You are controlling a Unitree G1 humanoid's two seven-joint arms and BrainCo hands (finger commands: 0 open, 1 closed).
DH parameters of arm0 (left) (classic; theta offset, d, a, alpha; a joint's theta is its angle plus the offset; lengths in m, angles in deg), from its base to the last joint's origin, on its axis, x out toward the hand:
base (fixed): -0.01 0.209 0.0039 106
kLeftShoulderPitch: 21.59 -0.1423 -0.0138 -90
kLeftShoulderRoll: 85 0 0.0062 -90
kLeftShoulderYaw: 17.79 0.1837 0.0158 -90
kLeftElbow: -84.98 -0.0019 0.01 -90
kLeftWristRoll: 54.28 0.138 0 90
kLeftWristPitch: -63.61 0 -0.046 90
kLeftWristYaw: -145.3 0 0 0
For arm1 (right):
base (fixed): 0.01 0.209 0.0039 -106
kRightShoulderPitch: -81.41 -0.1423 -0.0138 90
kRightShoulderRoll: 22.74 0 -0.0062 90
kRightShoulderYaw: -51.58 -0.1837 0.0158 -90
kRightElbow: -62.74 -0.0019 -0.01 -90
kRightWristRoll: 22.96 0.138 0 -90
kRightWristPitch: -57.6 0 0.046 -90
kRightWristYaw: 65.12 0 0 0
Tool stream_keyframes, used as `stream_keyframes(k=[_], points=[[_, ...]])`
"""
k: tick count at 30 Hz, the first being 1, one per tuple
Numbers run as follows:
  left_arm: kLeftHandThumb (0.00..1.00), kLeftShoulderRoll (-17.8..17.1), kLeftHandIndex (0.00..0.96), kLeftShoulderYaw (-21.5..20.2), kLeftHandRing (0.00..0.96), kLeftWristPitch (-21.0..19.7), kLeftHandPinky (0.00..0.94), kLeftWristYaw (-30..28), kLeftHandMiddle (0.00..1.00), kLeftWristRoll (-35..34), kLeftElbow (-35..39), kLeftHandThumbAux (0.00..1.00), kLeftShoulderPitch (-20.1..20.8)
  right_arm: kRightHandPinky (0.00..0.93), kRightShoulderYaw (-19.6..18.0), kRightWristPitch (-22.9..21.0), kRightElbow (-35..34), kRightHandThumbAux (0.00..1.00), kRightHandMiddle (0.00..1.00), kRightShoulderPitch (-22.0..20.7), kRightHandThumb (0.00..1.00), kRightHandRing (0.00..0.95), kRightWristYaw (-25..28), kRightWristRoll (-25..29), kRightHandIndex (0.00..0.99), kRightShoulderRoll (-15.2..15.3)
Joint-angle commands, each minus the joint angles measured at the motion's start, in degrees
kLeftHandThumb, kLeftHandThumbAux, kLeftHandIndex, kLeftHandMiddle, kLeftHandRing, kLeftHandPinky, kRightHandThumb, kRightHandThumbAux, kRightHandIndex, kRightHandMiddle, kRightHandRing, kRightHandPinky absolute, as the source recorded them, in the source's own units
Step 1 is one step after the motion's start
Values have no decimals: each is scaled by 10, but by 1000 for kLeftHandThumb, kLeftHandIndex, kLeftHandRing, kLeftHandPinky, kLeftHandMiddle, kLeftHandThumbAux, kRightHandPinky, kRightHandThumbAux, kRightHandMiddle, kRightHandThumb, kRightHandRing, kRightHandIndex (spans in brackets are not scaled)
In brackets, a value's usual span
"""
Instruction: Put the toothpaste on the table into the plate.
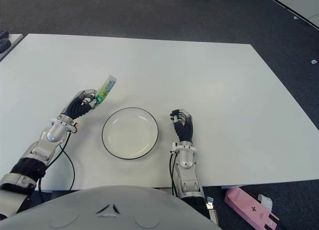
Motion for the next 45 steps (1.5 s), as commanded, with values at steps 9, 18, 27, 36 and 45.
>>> stream_keyframes(k=[9, 18, 27, 36, 45], points=[[732, 36, 441, -23, 888, -40, 881, -27, 879, -5, 259, 702, -94, 484, 2, -17, 19, 729, 500, -4, 711, 486, 4, -5, 430, 1], [735, 29, 441, -4, 889, -12, 884, -84, 880, -8, 314, 702, -134, 481, 2, -21, 24, 729, 503, -7, 711, 486, 5, -4, 430, 0], [739, 15, 442, 26, 885, 71, 879, -139, 879, -10, 309, 700, -133, 476, 0, -20, 30, 728, 505, -11, 713, 490, 6, -2, 430, 0], [742, -6, 443, 49, 879, 148, 870, -145, 871, 112, 284, 698, -90, 477, 1, -19, 30, 728, 502, -12, 713, 489, 5, -2, 430, -2], [734, -19, 443, 89, 887, 167, 882, -141, 876, 249, 244, 699, -42, 491, -1, -14, 35, 728, 502, -12, 713, 494, 1, -1, 430, -6]])
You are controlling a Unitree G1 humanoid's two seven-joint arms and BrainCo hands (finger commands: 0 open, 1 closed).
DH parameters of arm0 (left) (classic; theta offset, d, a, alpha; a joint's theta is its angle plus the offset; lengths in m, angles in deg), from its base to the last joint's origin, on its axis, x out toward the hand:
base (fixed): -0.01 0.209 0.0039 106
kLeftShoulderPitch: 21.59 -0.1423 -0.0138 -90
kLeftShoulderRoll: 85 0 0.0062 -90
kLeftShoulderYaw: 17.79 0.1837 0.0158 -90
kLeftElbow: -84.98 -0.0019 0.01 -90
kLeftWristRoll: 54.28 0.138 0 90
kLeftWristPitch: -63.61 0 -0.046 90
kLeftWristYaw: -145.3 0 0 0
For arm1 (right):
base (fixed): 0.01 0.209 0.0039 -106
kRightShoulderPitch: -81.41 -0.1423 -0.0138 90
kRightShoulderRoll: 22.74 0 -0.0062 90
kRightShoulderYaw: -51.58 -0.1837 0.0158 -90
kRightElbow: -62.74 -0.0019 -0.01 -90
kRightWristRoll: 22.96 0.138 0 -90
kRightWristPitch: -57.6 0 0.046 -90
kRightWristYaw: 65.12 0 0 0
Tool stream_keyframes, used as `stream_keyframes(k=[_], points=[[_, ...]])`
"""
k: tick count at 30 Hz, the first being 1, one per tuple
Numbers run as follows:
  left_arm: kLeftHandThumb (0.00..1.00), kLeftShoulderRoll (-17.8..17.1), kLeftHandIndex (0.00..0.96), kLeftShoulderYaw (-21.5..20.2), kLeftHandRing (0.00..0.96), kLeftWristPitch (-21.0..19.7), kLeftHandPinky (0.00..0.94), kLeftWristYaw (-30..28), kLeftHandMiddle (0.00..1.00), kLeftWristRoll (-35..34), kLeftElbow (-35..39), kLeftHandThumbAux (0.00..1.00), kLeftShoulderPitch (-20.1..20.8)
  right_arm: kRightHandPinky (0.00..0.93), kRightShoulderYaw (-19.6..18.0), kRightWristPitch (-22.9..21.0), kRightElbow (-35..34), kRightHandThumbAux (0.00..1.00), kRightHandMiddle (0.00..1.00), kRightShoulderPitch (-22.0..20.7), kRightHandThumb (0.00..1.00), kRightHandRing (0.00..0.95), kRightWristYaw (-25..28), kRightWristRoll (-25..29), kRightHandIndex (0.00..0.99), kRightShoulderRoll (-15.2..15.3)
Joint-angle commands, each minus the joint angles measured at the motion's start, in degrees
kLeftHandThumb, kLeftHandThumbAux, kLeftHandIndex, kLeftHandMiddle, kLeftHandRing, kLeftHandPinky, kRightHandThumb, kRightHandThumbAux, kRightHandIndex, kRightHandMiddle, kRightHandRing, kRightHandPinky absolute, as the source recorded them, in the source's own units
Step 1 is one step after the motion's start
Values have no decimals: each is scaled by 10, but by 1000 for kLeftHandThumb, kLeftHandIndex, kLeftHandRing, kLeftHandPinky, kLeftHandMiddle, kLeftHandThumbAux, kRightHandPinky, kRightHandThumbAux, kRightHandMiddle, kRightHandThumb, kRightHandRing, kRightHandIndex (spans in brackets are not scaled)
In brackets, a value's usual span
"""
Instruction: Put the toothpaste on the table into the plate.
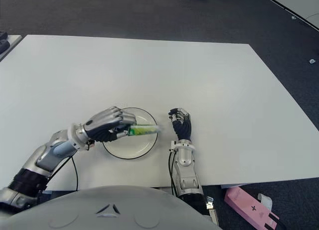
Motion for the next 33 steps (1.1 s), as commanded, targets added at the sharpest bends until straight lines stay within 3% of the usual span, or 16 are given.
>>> stream_keyframes(k=[1, 4, 11, 19, 24, 30, 32, 33], points=[[732, -12, 443, 23, 889, -1, 884, 4, 876, 73, -18, 699, 20, 491, 0, -12, 15, 728, 503, 5, 713, 495, 0, 0, 430, -5], [727, -13, 443, 37, 895, -5, 893, 56, 882, 164, -29, 700, 31, 489, -1, -11, 13, 728, 504, 7, 713, 495, -2, -1, 430, -6], [721, -17, 442, 84, 902, -37, 898, 161, 894, 292, -84, 702, 56, 487, -1, -8, 10, 728, 503, 9, 712, 491, -1, 0, 430, -5], [713, -34, 440, 114, 879, -79, 866, 222, 867, 337, -91, 703, 63, 492, -3, -5, 10, 728, 502, 10, 712, 491, -2, -1, 430, -4], [707, -41, 436, 127, 802, -107, 784, 240, 797, 349, -87, 705, 62, 481, -3, -5, 10, 727, 501, 10, 713, 490, 0, 0, 430, -3], [703, -42, 430, 138, 565, -146, 555, 252, 574, 358, -84, 707, 58, 477, -4, -2, 12, 728, 500, 10, 713, 489, 2, 4, 430, -3], [695, -42, 417, 143, 349, -164, 369, 252, 358, 365, -84, 712, 57, 477, -4, -2, 12, 728, 500, 10, 713, 489, 3, 5, 429, -3], [693, -42, 415, 145, 312, -174, 337, 250, 319, 369, -82, 713, 57, 477, -4, -2, 11, 728, 500, 10, 713, 489, 4, 5, 429, -3]])
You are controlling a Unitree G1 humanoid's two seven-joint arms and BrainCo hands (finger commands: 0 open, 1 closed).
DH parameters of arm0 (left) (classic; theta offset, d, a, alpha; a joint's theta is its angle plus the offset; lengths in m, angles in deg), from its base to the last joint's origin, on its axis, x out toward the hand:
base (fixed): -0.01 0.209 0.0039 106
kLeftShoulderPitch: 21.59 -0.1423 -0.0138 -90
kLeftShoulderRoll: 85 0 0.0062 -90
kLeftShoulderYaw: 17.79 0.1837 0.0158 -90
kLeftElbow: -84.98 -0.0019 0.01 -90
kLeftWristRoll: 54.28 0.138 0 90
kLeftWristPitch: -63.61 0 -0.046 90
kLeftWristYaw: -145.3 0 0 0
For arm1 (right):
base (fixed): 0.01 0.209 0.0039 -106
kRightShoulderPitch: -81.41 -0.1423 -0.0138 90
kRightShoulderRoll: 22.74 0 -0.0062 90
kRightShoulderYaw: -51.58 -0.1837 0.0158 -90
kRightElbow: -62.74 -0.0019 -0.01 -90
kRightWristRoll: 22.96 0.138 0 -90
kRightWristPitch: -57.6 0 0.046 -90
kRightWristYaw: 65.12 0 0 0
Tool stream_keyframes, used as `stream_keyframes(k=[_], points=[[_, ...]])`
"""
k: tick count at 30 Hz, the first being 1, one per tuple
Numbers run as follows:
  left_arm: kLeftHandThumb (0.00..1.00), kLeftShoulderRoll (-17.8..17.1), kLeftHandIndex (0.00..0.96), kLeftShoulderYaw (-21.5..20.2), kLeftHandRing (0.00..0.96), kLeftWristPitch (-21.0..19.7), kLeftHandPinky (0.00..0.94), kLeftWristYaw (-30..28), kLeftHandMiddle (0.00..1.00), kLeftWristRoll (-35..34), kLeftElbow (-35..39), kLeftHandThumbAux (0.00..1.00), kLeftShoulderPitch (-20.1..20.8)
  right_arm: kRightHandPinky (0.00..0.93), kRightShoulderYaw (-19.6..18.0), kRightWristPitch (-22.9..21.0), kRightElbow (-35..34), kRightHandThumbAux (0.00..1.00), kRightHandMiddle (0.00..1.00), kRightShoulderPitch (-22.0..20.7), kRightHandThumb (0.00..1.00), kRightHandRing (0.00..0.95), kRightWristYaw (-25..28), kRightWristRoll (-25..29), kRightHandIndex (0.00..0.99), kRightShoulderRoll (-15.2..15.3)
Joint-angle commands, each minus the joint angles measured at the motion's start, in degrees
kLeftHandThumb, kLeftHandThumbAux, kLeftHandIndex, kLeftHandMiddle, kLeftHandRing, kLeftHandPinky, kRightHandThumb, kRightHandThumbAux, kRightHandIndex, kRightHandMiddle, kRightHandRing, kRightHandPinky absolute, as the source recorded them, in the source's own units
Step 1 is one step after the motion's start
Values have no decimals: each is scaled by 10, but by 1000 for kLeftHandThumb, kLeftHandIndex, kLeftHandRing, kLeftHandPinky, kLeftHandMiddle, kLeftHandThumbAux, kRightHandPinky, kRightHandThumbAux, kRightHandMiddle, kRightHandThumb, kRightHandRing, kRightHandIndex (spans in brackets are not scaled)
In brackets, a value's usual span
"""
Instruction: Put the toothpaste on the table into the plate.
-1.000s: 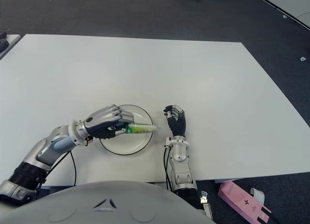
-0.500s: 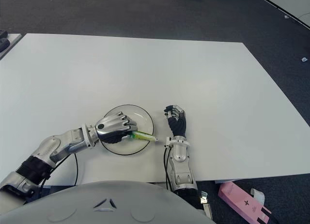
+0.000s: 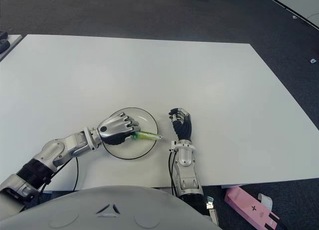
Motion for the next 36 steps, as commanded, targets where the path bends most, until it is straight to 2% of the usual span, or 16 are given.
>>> stream_keyframes(k=[1, 3, 5, 8, 14, 19, 25, 36], points=[[566, -10, 291, 15, 224, -40, 253, -6, 228, 28, -2, 722, -4, 479, -1, -8, 11, 728, 499, 8, 713, 489, 5, 3, 429, -1], [403, -14, 141, 19, 111, -54, 143, -9, 115, 33, 3, 735, -5, 483, -1, -10, 10, 728, 499, 8, 713, 489, 6, 3, 429, -1], [326, -18, 74, 22, 58, -64, 83, -10, 61, 37, 8, 738, -5, 485, -1, -11, 9, 728, 499, 8, 713, 489, 6, 3, 429, -1], [229, -28, 24, 20, 19, -80, 28, -27, 20, 38, 27, 711, -10, 490, -2, -12, 7, 728, 498, 8, 712, 490, 7, 3, 429, -1], [110, -37, 2, 19, 1, -105, 2, -57, 2, 30, 55, 603, -17, 502, -1, -15, 5, 729, 499, 9, 712, 491, 6, 0, 430, -1], [81, -32, 0, 14, 0, -126, 0, -64, 0, 16, 68, 534, -27, 509, 0, -16, 3, 729, 501, 8, 712, 495, 4, -4, 430, -1], [92, -24, 0, 6, 0, -145, 0, -43, 0, -1, 75, 471, -40, 513, 2, -15, 2, 730, 504, 8, 711, 501, 4, -6, 431, 0], [120, -8, 0, -5, 0, -156, 0, 43, 0, -13, 59, 420, -49, 482, 2, -22, 3, 728, 498, 6, 712, 485, 5, -9, 430, 4]])
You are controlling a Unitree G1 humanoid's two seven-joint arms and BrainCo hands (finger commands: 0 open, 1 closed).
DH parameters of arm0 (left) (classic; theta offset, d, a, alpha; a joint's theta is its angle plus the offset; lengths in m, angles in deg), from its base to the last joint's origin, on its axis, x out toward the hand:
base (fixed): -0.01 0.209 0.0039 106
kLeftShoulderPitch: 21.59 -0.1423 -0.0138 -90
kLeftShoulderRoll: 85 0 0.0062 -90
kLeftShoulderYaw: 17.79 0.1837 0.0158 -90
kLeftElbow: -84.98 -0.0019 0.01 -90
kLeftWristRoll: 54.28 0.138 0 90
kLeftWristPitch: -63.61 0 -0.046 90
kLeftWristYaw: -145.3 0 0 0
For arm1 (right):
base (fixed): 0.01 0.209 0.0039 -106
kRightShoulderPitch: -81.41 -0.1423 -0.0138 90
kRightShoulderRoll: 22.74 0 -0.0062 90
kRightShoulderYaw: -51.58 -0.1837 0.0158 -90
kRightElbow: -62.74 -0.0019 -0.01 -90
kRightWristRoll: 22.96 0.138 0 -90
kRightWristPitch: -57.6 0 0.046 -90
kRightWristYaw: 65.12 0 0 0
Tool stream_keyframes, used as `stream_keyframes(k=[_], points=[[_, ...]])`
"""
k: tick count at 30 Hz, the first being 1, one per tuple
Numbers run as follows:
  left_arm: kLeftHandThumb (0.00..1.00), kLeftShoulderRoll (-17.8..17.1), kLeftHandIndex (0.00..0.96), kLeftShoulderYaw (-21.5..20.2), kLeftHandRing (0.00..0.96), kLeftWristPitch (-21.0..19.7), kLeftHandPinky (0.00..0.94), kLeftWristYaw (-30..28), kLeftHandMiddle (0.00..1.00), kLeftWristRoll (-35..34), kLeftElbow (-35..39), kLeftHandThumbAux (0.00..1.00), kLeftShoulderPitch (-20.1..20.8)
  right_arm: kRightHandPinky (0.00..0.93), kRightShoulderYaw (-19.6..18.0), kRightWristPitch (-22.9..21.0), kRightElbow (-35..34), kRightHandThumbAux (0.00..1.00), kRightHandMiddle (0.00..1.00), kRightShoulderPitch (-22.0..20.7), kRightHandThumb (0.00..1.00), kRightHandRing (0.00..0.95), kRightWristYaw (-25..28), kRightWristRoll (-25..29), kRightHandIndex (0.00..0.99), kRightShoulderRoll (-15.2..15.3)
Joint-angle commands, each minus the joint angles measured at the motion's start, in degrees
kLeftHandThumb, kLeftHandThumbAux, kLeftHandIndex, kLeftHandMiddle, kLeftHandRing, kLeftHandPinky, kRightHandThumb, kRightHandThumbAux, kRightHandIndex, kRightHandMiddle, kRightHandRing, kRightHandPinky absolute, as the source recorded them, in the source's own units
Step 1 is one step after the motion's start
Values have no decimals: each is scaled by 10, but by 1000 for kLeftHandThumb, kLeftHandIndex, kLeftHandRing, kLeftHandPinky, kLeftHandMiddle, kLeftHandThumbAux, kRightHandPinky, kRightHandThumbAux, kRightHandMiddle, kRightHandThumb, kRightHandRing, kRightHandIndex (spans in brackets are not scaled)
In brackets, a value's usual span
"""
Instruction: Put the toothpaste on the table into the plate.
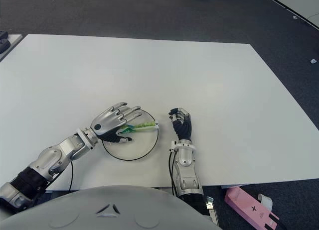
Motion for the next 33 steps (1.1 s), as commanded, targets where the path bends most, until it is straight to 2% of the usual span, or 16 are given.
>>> stream_keyframes(k=[1, 5, 13, 18, 20, 24, 27, 29, 33], points=[[122, 8, 0, -8, 0, -6, 0, 33, 0, -12, -15, 418, -3, 482, 1, -19, 6, 728, 498, 6, 712, 485, 2, -5, 430, 1], [128, 30, 0, -32, 0, 30, 0, 78, 0, -91, -39, 410, -13, 480, 2, -21, 5, 728, 499, 6, 712, 487, 2, -4, 430, 0], [138, 57, 0, -71, 0, 120, 0, 106, 0, -231, -81, 409, -26, 478, 1, -20, 11, 727, 498, 4, 712, 488, 2, -2, 430, 0], [123, 104, 0, -106, 0, 187, 0, 108, 0, -353, -120, 433, -27, 479, -1, -15, 14, 728, 499, 3, 713, 488, 2, 1, 430, -1], [118, 125, 0, -118, 0, 195, 7, 95, 0, -397, -128, 450, -26, 480, -1, -16, 14, 728, 500, 2, 714, 489, 2, 2, 429, -2], [98, 177, 0, -150, 0, 185, 18, 72, 0, -508, -124, 508, -45, 483, -2, -14, 16, 728, 501, 1, 714, 492, 2, 2, 429, -1], [81, 208, 9, -173, 0, 208, 26, 70, 3, -562, -130, 544, -48, 485, -1, -12, 18, 728, 500, 0, 713, 494, 4, 3, 429, 0], [76, 224, 68, -187, 0, 221, 34, 57, 21, -598, -134, 563, -48, 489, -1, -11, 20, 728, 501, -1, 712, 495, 4, 3, 429, 0], [81, 246, 114, -215, 16, 225, 68, 27, 48, -652, -143, 580, -49, 496, -2, -7, 25, 728, 503, -5, 711, 500, 5, 4, 429, 0]])
